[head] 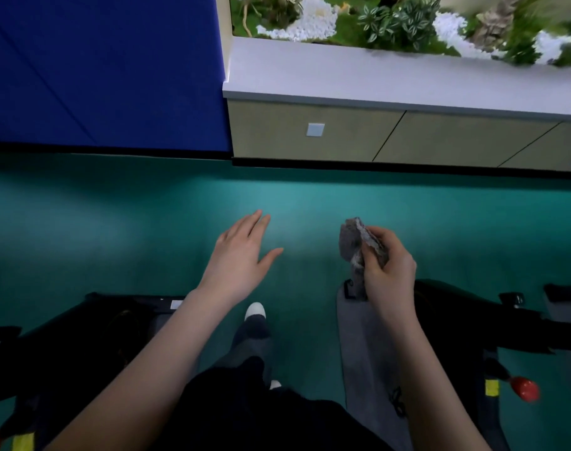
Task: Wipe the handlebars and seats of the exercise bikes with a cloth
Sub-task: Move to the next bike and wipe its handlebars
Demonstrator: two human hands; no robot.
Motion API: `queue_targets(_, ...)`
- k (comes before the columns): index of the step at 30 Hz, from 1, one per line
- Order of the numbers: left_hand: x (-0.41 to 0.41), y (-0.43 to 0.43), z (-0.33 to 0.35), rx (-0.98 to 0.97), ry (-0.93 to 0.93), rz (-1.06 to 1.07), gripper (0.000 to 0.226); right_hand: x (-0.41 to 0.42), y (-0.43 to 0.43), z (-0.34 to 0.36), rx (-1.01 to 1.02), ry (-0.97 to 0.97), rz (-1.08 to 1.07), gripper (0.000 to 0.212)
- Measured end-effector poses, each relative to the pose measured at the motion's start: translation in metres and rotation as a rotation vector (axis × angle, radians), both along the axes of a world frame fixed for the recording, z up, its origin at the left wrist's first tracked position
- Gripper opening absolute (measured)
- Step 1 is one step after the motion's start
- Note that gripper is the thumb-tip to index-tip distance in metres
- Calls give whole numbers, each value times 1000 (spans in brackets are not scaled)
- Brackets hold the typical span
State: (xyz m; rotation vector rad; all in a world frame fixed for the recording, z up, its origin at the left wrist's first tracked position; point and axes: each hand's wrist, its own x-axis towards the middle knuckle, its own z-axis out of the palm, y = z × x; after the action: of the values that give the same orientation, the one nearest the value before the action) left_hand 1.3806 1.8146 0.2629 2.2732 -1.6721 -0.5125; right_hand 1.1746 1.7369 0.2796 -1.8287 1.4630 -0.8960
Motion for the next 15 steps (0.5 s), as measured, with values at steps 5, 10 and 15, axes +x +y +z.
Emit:
queue_targets(5,49,-49,-9,-23,179,46,62,48,-57,-2,46,16,26,29)
queue_targets(10,100,-83,-20,58,79,96,62,100,-104,-7,74,37,115,31)
queue_targets(15,136,-98,-26,124,28,183,65,144,-141,-14,118,34,218,32)
